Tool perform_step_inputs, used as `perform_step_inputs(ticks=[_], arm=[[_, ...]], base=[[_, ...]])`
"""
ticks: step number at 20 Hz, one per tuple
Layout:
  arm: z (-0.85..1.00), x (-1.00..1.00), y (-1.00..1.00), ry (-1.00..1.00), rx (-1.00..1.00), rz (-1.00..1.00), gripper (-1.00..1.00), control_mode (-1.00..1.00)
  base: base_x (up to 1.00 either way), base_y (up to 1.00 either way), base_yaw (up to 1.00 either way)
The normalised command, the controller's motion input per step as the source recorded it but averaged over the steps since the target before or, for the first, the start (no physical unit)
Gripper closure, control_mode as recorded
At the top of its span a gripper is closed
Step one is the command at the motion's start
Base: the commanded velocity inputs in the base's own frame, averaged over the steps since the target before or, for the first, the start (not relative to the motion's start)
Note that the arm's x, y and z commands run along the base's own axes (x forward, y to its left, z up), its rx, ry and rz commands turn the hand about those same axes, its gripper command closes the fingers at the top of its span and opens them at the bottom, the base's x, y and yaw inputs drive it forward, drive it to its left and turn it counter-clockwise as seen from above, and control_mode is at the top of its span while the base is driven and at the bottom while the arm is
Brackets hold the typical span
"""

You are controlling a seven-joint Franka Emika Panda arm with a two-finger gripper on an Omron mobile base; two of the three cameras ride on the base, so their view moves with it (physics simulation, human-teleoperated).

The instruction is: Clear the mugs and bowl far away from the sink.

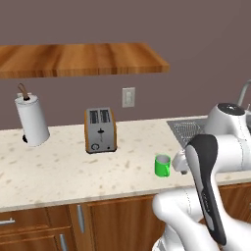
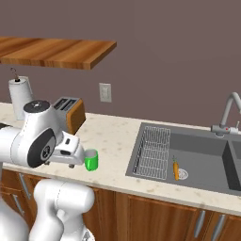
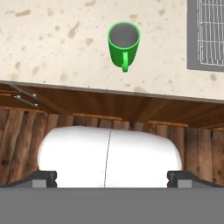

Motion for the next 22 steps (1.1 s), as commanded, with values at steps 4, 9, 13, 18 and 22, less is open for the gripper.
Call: perform_step_inputs(ticks=[4, 9, 13, 18, 22], arm=[[-0.24, 0.26, 0.00, 0.00, 0.00, 0.01, -1.00, -1.00], [-0.11, 0.30, 0.00, 0.00, 0.00, 0.02, -1.00, -1.00], [-0.17, 0.20, 0.00, -0.01, 0.00, 0.01, -1.00, -1.00], [-0.32, 0.02, 0.00, 0.00, 0.00, 0.00, -1.00, -1.00], [-0.31, 0.02, 0.00, 0.00, 0.00, 0.01, -1.00, -1.00]], base=[[0.00, 0.00, 0.00], [0.00, 0.00, 0.00], [0.00, 0.00, 0.00], [0.00, 0.00, 0.00], [0.00, 0.00, 0.00]])
